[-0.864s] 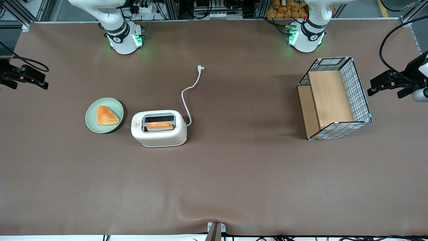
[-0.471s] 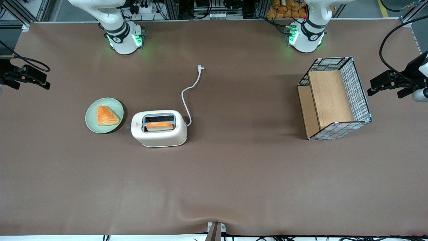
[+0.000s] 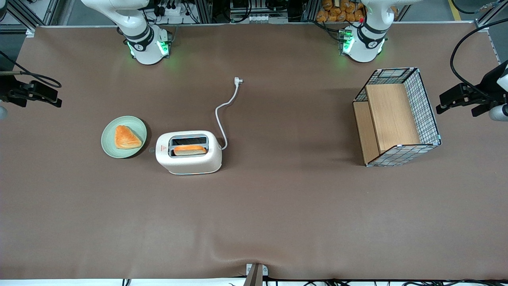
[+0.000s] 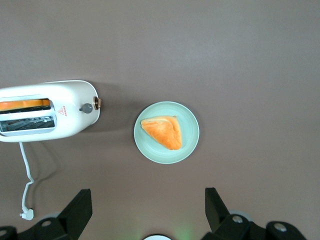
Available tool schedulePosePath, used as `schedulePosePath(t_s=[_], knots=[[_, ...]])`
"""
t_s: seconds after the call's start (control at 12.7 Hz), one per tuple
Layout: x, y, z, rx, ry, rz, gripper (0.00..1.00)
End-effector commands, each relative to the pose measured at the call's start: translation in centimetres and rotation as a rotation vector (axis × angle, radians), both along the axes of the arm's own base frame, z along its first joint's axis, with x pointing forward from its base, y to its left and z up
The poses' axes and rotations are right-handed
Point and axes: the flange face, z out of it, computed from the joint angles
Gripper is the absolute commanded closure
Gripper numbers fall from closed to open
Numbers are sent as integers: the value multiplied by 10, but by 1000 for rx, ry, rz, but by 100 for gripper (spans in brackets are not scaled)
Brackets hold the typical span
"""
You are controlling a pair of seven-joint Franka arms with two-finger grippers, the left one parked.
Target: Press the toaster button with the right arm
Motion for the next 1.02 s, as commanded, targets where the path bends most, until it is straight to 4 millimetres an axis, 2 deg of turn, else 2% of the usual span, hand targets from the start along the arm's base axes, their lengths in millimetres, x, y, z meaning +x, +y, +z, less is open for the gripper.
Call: schedulePosePath(t_s=[0.0,0.08,0.24,0.31,0.47,0.71,0.79,0.86,0.94], knots=[[0,-8,-5,-26,14,2,0],[-1,-13,-7,-16,22,-10,0],[-6,-10,-14,-12,68,-9,0],[-11,-3,-15,-16,109,5,17],[-9,1,-17,32,96,3,25],[-10,-1,-32,96,129,-26,66],[-11,4,-44,97,155,-16,83],[-11,10,-51,101,168,-9,96],[-11,12,-59,121,179,-12,100]])
